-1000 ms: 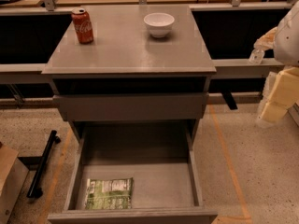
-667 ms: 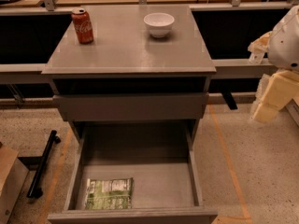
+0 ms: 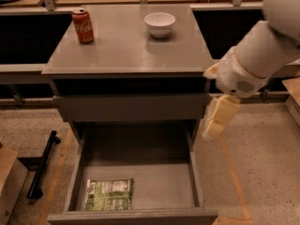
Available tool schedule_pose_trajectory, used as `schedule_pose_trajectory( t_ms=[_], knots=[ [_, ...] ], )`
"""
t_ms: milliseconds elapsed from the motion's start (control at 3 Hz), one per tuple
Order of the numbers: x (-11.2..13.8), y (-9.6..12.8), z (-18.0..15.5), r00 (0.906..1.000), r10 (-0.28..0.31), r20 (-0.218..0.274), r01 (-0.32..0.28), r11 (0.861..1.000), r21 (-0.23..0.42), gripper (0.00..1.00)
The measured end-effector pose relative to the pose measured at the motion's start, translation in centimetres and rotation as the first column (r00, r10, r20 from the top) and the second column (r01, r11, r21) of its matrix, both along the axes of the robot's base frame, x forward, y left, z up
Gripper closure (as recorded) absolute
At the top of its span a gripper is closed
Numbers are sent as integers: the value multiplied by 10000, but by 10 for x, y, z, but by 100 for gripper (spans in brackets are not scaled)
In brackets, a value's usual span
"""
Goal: Pick green jalapeno chip bag from middle drawer and place on counter
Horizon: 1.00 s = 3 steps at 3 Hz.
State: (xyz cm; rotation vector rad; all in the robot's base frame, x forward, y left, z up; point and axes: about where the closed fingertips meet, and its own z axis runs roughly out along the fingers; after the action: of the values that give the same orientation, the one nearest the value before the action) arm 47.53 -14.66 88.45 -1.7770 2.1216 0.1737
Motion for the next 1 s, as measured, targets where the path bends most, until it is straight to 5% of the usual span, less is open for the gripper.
schedule_pose_trajectory(
  t_ms=[667,1000],
  knots=[
    [-10,-5,-18,9997,-72,-229,86,9980,620,0],
    [-22,16,-69,9958,90,-909,108,9766,2149,0]
  ],
)
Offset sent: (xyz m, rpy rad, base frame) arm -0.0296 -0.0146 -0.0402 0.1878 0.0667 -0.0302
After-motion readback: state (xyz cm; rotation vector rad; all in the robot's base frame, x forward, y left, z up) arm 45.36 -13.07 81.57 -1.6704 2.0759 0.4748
